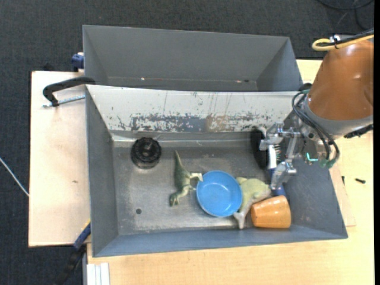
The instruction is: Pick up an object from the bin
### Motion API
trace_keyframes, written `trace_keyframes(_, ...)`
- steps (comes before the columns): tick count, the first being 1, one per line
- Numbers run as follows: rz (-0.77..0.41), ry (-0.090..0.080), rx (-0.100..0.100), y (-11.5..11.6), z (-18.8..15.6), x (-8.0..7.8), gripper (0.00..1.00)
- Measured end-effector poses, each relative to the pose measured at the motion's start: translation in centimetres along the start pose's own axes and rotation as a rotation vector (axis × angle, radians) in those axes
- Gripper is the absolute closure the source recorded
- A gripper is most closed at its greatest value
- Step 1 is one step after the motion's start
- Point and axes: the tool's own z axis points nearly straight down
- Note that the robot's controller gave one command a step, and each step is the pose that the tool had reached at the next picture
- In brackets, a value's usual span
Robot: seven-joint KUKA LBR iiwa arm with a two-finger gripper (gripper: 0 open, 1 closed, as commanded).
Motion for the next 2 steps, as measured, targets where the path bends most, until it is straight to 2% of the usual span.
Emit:
trace_keyframes(1, -0.127, -0.012, 0.003, 7.3, 13.1, -2.7, 0.00)
trace_keyframes(2, -0.106, -0.007, -0.001, 11.0, 10.0, 0.0, 0.00)
